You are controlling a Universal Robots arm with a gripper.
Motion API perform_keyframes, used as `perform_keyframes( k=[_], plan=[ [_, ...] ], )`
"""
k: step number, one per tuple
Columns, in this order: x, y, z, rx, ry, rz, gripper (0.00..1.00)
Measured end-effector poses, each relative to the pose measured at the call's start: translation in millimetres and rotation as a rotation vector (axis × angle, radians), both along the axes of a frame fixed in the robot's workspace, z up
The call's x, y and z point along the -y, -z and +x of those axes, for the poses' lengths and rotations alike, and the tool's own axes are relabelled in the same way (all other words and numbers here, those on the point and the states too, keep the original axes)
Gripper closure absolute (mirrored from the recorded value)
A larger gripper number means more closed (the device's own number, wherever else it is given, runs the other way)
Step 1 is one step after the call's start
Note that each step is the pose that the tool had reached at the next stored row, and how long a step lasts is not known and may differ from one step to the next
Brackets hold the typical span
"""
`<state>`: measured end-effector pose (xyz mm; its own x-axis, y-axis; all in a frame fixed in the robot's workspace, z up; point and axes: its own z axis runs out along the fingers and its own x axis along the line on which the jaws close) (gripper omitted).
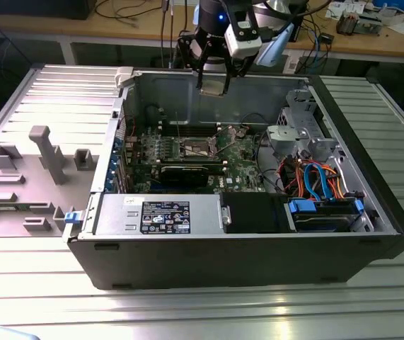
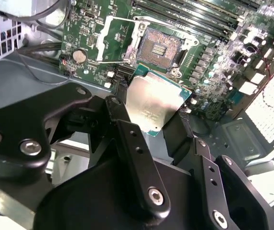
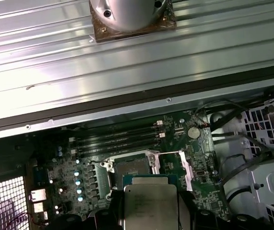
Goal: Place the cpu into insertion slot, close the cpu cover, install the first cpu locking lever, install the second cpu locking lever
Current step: 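Place the cpu into insertion slot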
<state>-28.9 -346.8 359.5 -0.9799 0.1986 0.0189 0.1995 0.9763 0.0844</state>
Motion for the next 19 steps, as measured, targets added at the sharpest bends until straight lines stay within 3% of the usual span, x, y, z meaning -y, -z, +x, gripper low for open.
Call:
perform_keyframes(
  k=[7,19],
  plan=[
    [0.0,0.8,0.0,0.0000,0.069,-0.0013,0.45],
    [0.0,0.8,0.0,0.0000,0.073,-0.0013,0.45]
  ],
)
